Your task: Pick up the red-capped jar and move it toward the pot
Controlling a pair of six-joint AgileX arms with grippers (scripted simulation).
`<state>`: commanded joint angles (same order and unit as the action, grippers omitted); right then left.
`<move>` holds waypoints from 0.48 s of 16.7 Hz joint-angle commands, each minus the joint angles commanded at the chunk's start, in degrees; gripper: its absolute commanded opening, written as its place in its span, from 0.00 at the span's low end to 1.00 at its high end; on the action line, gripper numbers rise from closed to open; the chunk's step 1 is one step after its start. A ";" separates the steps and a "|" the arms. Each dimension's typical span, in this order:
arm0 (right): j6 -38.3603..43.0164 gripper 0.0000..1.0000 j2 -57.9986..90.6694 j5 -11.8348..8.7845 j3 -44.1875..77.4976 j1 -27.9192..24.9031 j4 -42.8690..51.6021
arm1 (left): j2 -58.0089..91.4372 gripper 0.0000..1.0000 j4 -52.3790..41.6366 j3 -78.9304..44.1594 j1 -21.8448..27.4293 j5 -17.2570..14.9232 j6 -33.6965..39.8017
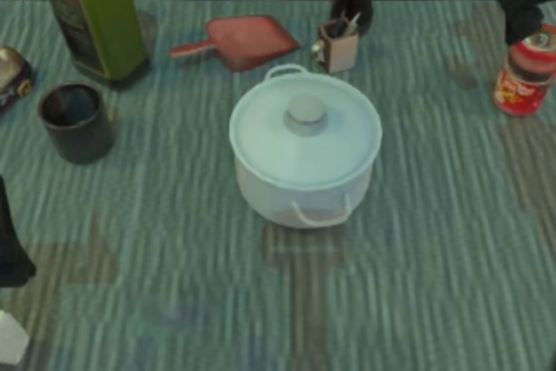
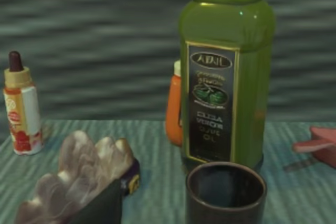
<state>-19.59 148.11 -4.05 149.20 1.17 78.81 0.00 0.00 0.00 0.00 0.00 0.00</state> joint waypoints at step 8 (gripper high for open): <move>-0.66 1.00 4.81 0.00 4.35 -0.27 1.87 | 0.00 1.00 0.00 0.00 0.00 0.00 0.00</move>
<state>-20.25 152.92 -4.05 153.54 0.91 80.68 0.00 0.00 0.00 0.00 0.00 0.00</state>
